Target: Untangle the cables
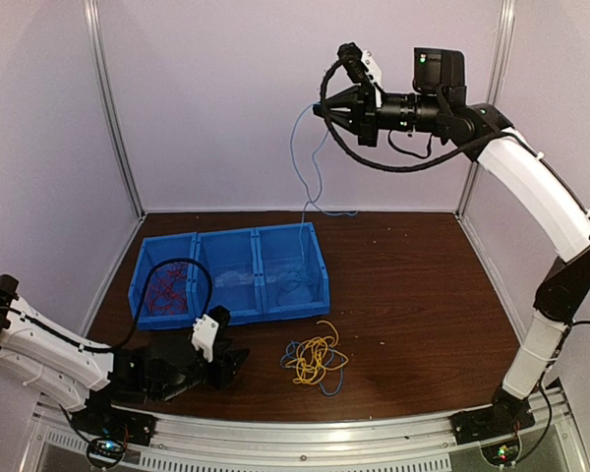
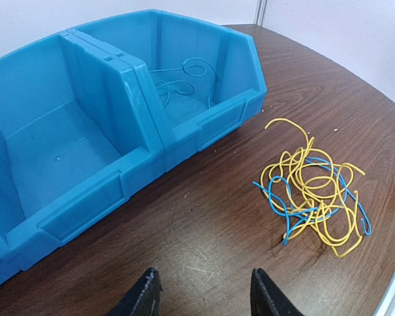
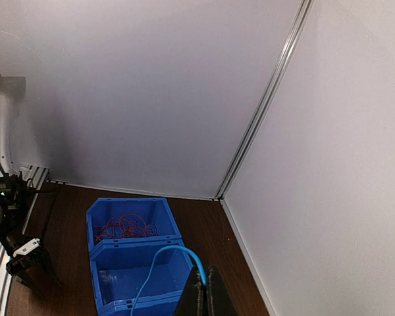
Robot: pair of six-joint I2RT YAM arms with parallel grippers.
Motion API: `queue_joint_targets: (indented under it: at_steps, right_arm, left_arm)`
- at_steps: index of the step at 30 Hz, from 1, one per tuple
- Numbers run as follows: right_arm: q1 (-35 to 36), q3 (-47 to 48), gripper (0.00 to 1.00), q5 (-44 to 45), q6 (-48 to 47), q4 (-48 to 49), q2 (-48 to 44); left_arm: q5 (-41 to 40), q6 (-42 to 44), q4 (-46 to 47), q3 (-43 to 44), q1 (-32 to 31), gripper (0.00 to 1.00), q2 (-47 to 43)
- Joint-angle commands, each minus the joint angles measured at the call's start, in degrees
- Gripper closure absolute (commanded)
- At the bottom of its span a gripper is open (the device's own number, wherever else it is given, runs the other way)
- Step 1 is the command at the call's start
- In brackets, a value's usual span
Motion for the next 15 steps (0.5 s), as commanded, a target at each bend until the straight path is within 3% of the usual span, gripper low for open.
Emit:
queue_joint_targets:
  at_steps: [1, 15]
  right_arm:
    - [0.83, 0.95, 1.0, 0.15, 0.84, 0.53, 1.56]
    - [2.03, 2.62, 1.0, 2.74, 3.31, 1.73, 10.76]
  left_arm:
    - [-0.36, -0.3, 0.81, 1.75, -0.2, 0.53, 1.21]
    - [-0.61, -2.29, 0.63, -0.12, -0.2, 0.53, 0.09]
